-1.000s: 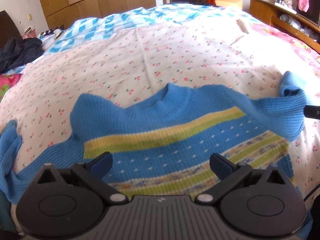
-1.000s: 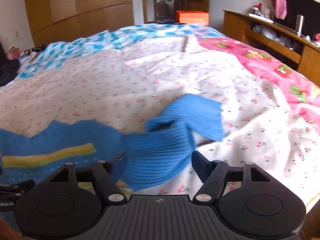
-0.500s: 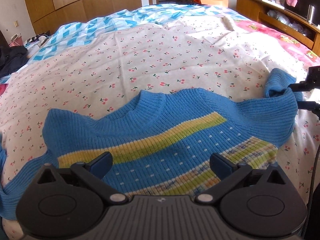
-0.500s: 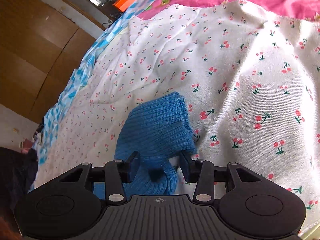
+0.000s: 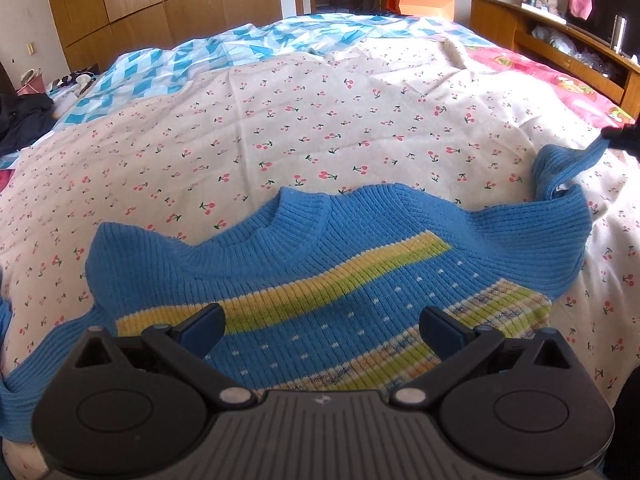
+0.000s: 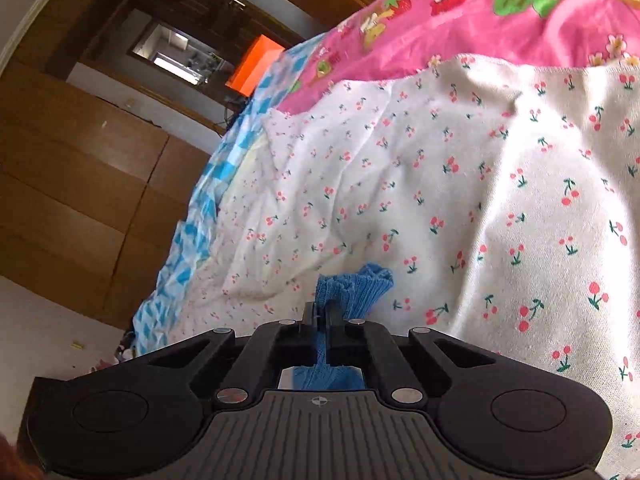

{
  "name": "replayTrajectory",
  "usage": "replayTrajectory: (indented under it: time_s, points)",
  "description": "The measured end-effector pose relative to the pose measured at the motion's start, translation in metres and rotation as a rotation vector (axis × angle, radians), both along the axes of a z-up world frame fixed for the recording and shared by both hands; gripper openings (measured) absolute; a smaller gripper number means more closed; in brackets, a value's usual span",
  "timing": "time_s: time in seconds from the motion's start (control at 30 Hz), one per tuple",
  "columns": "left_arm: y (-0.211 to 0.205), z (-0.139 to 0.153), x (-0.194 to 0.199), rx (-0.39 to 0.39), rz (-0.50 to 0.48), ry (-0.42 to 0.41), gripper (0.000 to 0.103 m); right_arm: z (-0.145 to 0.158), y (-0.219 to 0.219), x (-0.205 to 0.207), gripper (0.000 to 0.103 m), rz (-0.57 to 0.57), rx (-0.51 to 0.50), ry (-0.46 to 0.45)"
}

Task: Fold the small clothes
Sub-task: 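Lift the held sleeve and carry it across the sweater body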

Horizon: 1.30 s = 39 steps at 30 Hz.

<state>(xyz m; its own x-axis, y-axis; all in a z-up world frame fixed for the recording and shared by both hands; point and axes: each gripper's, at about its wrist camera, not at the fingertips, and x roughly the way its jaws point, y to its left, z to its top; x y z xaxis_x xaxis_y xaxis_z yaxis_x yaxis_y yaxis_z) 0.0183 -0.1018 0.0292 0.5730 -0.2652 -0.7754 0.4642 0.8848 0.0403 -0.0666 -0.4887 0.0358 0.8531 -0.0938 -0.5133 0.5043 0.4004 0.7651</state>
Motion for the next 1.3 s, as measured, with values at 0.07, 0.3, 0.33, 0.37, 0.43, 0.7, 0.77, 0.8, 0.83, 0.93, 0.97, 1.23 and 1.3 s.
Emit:
replayTrajectory:
  time_s: [0.07,0.3,0.33,0.37,0.43,0.7,0.77,0.8,0.83,0.93,0.97,1.23,1.3]
  points:
    - [0.000,0.002,0.000,-0.007,-0.002,-0.004,0.103,0.014,0.000,0.000,0.005,0.000,-0.014,-0.033]
    - [-0.003,0.011,-0.003,-0.029,-0.031,-0.045,0.103,0.082,-0.006,-0.032,0.005,-0.086,-0.131,-0.155]
    - [-0.005,0.012,-0.004,-0.031,-0.038,-0.050,0.103,0.090,-0.008,-0.036,0.005,-0.105,-0.161,-0.145]
    - [-0.007,0.012,-0.004,-0.031,-0.045,-0.052,0.103,0.096,-0.009,-0.037,0.005,-0.112,-0.186,-0.134]
    - [-0.012,0.011,-0.005,-0.029,-0.054,-0.049,0.103,0.099,-0.014,-0.032,0.005,-0.116,-0.232,-0.077]
    - [-0.015,0.010,-0.018,-0.018,-0.077,-0.054,0.103,0.028,-0.030,-0.023,0.024,-0.122,-0.243,0.213]
    - [-0.015,0.007,-0.018,-0.008,-0.077,-0.052,0.103,0.015,-0.034,-0.038,0.028,-0.145,-0.217,0.219]
    - [-0.016,0.006,-0.018,-0.005,-0.077,-0.048,0.103,0.007,-0.036,-0.044,0.028,-0.159,-0.217,0.234]
    - [-0.017,0.004,-0.018,-0.002,-0.077,-0.044,0.103,-0.001,-0.039,-0.050,0.028,-0.169,-0.211,0.254]
    - [-0.021,0.001,-0.019,0.007,-0.079,-0.037,0.103,-0.023,-0.051,-0.053,0.029,-0.178,-0.160,0.259]
    - [-0.023,0.000,-0.019,0.009,-0.081,-0.035,0.103,-0.029,-0.054,-0.051,0.029,-0.183,-0.147,0.254]
    - [-0.019,0.004,-0.023,0.034,-0.035,-0.041,0.103,-0.061,-0.067,-0.020,0.037,-0.191,-0.112,0.202]
    - [-0.013,0.004,-0.022,0.030,0.002,-0.038,0.103,-0.058,-0.065,-0.015,0.030,-0.180,-0.140,0.210]
